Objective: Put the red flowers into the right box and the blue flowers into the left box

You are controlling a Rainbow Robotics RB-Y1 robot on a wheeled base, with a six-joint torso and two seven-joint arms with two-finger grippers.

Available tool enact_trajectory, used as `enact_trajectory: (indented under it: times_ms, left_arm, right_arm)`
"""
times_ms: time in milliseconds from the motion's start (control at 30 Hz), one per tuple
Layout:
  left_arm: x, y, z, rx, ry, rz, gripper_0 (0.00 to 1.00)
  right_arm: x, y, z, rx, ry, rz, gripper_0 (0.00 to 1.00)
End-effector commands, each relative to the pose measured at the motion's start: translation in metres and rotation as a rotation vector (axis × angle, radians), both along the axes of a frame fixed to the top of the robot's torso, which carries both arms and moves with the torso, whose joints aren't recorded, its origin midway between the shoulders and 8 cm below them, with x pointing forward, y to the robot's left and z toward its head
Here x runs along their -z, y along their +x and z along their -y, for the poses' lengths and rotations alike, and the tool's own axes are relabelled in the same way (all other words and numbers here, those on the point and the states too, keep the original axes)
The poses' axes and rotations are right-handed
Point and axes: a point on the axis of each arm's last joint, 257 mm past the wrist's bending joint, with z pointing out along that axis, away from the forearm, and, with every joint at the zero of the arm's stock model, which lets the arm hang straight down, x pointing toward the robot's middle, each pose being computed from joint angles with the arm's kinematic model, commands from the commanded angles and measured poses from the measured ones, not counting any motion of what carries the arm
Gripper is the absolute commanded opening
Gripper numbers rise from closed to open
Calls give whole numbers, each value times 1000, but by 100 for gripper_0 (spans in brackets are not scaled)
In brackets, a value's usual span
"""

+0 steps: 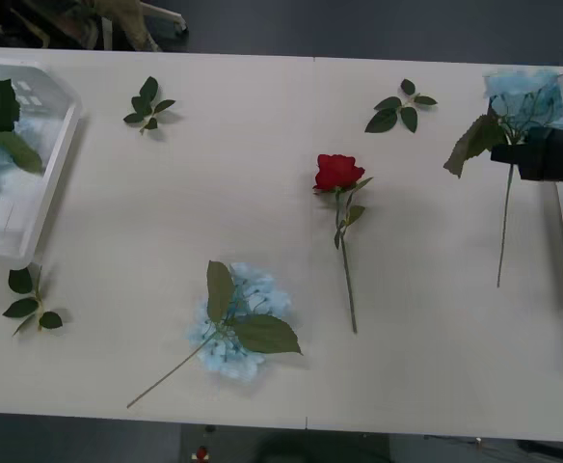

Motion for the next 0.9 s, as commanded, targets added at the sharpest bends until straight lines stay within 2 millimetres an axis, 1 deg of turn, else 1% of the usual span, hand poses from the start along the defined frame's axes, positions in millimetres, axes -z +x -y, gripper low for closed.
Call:
enact_trajectory:
  times_ms: [33,67,100,167,233,300,367,433,500,533,567,600,633,667,733,767,833,867,900]
  left_arm:
    - [-54,-24,29,62,-143,-11,97]
    - [-59,-31,41,83,-193,-30,97]
    - [-64,-48,68,132,-292,-83,97]
    - [-70,-66,113,228,-430,-143,97]
    - [-72,-73,137,265,-503,-173,97]
    - [-72,-83,168,281,-610,-227,97]
    - [-73,-93,194,279,-690,-287,97]
    - [-71,-100,214,269,-734,-341,98]
    - [-68,-101,231,258,-754,-372,98]
    - [-66,-101,236,259,-757,-378,98]
    - [-60,-97,249,271,-772,-374,98]
    - [-57,-95,257,282,-784,-368,98]
    - [-51,-91,272,303,-831,-356,99]
    - [-48,-87,292,334,-896,-330,99]
    - [-43,-76,323,407,-1003,-237,100]
    - [-41,-72,335,440,-1039,-187,100]
    - [-33,-68,350,486,-1075,-116,100]
    - [-25,-67,361,519,-1094,-55,100]
    - [-20,-69,367,542,-1103,-22,100]
  right_arm:
    - [-40,-8,-8,-126,-57,167,0]
    - [-44,-10,-11,-147,-58,191,0]
    - [-51,-13,-20,-190,-58,242,0]
    - [-60,-19,-33,-248,-39,314,0]
    - [-66,-27,-48,-308,-17,369,0]
    - [-72,-38,-67,-379,18,431,0]
    - [-77,-44,-77,-415,37,488,0]
    - [-83,-52,-88,-457,58,555,0]
    - [-86,-64,-98,-505,77,615,0]
    - [-86,-67,-102,-518,89,619,0]
    - [-87,-76,-109,-550,121,622,0]
    - [-88,-79,-113,-563,135,625,0]
    - [-88,-87,-122,-593,167,629,0]
    - [-87,-94,-132,-626,192,631,0]
    - [-90,-104,-148,-680,235,643,0]
    - [-93,-108,-156,-701,252,651,0]
    - [-97,-113,-166,-726,281,664,0]
    - [-101,-116,-176,-743,311,675,0]
    - [-104,-118,-182,-751,331,684,0]
